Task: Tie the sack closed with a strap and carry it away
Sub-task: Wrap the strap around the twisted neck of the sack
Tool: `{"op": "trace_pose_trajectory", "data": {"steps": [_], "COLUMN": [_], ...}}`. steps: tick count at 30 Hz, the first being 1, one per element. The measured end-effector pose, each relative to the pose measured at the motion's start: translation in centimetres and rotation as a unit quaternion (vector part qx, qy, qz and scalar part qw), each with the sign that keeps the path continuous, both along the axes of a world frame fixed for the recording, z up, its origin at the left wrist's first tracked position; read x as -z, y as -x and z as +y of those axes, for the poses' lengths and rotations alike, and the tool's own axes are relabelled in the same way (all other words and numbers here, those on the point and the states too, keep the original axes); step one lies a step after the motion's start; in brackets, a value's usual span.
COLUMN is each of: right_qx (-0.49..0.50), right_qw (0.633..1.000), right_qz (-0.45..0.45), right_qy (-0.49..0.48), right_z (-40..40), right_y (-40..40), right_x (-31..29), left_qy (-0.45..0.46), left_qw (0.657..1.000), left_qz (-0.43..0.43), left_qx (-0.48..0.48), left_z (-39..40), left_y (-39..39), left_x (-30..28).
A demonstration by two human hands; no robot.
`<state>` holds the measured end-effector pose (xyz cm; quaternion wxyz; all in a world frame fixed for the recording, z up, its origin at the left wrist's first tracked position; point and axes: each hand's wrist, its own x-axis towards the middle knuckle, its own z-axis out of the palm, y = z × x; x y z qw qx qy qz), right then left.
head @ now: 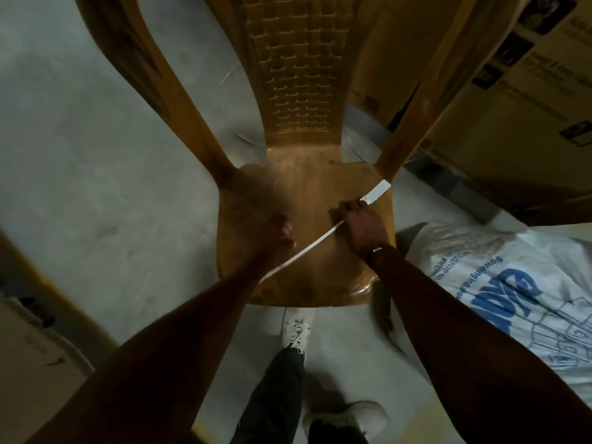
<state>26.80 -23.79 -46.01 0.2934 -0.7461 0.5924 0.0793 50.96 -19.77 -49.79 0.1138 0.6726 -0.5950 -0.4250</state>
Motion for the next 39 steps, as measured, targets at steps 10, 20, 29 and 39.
{"op": "trace_pose_trajectory", "data": {"steps": [10, 20, 29, 39], "right_qx": [-0.062, -0.011, 0.126, 0.295], "right_qw": [0.997, 0.990, 0.973, 0.950], "right_qz": [0.041, 0.081, 0.157, 0.033], "right_qy": [0.022, 0.116, 0.117, 0.098], "right_z": [2.4, 10.7, 21.3, 26.1], "right_y": [6.7, 21.4, 37.7, 51.3], "right_x": [-5.0, -15.9, -28.6, -31.6], "left_qy": [-0.034, 0.029, 0.067, 0.062], "left_qw": [0.999, 0.972, 0.950, 0.944], "left_qz": [-0.007, 0.025, 0.071, 0.165], "left_qx": [0.030, 0.230, 0.295, 0.279], "left_z": [1.4, 7.2, 10.6, 4.5], "left_y": [5.9, 17.7, 30.5, 45.9], "left_x": [-4.8, -14.5, -23.7, -27.7]}}
